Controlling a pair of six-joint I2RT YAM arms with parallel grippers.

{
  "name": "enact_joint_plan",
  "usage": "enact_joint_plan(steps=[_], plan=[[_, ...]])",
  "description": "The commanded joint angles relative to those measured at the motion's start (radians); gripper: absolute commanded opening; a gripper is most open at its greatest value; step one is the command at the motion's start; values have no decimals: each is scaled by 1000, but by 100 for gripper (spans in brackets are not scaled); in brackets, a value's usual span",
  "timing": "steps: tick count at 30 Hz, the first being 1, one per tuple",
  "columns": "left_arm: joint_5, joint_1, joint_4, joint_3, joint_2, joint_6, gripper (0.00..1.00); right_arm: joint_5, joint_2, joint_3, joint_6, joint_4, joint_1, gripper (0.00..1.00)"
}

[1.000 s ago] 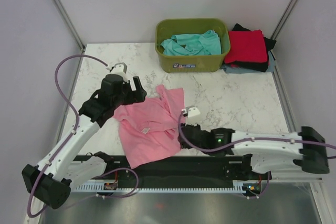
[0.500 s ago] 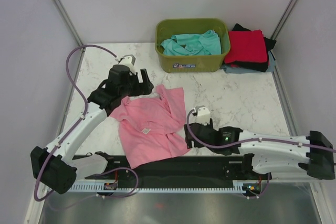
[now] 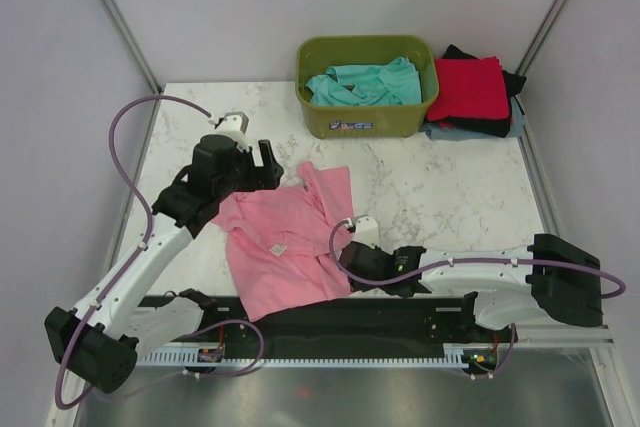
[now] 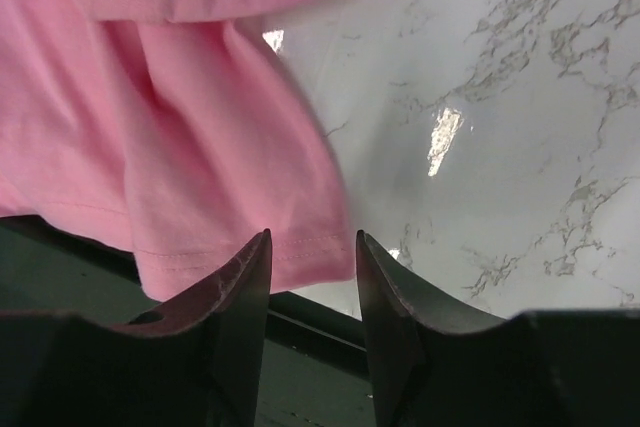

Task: Fold and stack the t-shirts

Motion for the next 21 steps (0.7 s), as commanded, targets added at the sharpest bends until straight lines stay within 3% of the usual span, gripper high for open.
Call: enact_joint_plan(steps=[1, 6, 9, 12, 13, 14, 19, 21], plan=[[5, 5, 16, 16, 16, 35, 95, -17, 8, -44, 29, 72, -2, 46], [24, 5, 27, 28, 35, 23, 95, -22, -11, -99, 57, 100, -4, 43], [31, 4, 33, 31, 42, 15, 95, -40, -23, -128, 60, 124, -5, 34], [40, 4, 42, 38, 64, 12, 94, -58, -43, -154, 57, 173, -5, 20], [44, 4, 42, 48, 70, 12, 94, -77, -51, -164, 51, 193, -7, 7], [50, 2, 45, 54, 79, 12, 94, -84, -60, -173, 51, 228, -7, 0], [103, -43, 90, 140, 189, 86, 92, -19, -224, -237, 91, 181, -28, 0], [97, -88, 68, 245, 274, 107, 93, -15, -308, -277, 94, 146, -66, 0]])
